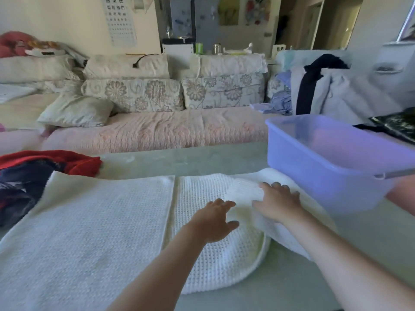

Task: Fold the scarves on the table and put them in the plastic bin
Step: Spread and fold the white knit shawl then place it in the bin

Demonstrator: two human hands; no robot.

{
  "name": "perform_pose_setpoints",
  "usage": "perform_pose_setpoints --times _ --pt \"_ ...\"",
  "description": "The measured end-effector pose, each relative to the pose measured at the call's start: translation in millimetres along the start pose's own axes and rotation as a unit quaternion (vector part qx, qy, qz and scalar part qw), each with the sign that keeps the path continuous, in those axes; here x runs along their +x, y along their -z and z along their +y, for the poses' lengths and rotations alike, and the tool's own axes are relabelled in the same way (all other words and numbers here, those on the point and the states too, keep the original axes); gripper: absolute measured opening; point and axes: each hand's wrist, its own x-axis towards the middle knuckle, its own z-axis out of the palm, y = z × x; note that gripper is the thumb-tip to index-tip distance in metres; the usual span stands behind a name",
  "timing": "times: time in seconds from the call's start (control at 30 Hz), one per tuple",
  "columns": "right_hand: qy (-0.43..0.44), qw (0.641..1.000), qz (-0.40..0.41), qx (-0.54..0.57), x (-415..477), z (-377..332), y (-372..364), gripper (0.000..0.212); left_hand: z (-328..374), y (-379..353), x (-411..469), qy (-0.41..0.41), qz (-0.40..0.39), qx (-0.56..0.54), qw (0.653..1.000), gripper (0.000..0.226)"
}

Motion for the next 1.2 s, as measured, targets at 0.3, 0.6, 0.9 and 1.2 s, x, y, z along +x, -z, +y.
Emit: perform_pose_setpoints --times 0.3,0.6,0.9,1.2 --pt "0.078 0.974 0.212 0.026 -6.1 36.9 17.1 0.024 43.8 -24.2 0.0 0.030 0.003 -0.055 0.998 0.080" --pt "0.155 0.985 -0.037 -0.061 -42.2 41.0 21.8 0.081 62.5 -32.0 -24.5 -0.035 0.025 0.072 0.996 0.034" --pt "0.055 0.908 0.416 -0.023 -9.8 50.8 43.7 0.033 30.6 -7.3 -34.7 0.021 0.029 -0.140 0.989 0.032" --pt "0.162 0.984 -0.029 -0.074 0.0 44.6 14.6 0.057 41.6 11.3 -3.9 0.052 -0.005 -0.107 0.993 0.030"
